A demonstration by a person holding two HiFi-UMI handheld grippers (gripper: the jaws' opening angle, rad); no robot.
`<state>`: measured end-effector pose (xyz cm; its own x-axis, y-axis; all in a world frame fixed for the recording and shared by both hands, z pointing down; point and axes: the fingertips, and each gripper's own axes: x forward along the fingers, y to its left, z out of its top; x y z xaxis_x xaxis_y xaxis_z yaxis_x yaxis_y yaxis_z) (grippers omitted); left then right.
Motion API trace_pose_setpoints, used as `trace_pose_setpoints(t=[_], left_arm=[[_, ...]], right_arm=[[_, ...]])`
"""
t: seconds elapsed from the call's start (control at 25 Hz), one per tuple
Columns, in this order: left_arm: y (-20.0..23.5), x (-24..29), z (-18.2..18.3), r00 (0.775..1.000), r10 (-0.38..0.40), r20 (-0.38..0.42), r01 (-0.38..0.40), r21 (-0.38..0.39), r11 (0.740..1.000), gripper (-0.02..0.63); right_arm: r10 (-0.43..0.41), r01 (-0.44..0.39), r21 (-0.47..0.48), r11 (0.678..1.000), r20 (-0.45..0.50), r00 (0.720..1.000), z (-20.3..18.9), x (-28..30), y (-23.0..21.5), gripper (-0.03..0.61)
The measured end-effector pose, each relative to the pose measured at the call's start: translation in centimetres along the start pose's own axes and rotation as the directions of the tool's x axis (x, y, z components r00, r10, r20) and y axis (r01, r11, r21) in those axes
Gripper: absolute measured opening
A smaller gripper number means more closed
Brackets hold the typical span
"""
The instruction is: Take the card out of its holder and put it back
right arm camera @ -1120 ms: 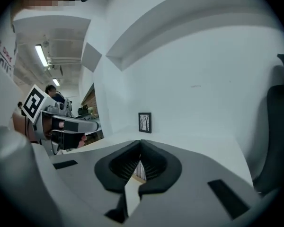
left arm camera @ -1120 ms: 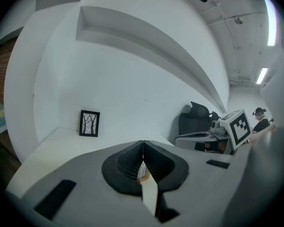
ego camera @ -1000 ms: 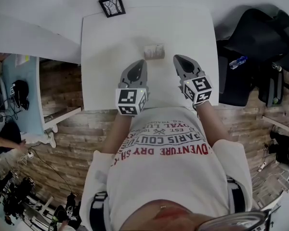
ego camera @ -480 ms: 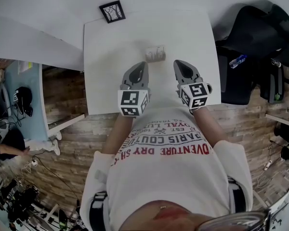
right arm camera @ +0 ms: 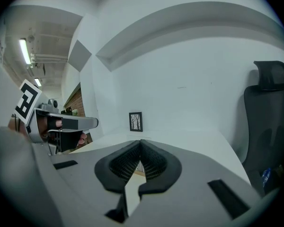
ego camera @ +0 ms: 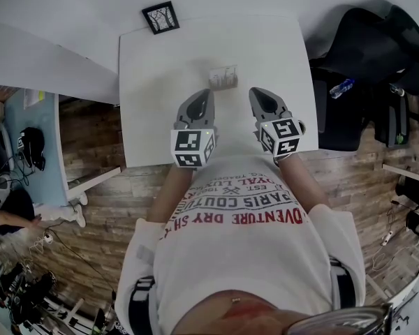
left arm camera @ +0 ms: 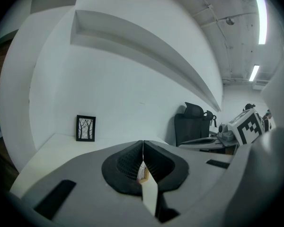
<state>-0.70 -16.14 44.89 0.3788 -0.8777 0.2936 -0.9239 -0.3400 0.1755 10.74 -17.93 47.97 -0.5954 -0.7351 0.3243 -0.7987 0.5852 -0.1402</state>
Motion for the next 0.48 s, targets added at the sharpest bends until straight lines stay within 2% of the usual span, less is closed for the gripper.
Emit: trace_pose_setpoints(t=[0.48], left_arm=[[-0.83, -0.19, -0.21, 1.000, -0.002, -0.012, 0.002, 0.010, 1.000, 0.025]], right_arm=[[0.008, -0.009, -0.016, 1.000, -0.010, 1.000, -0.30, -0.61, 0.26, 0.025]])
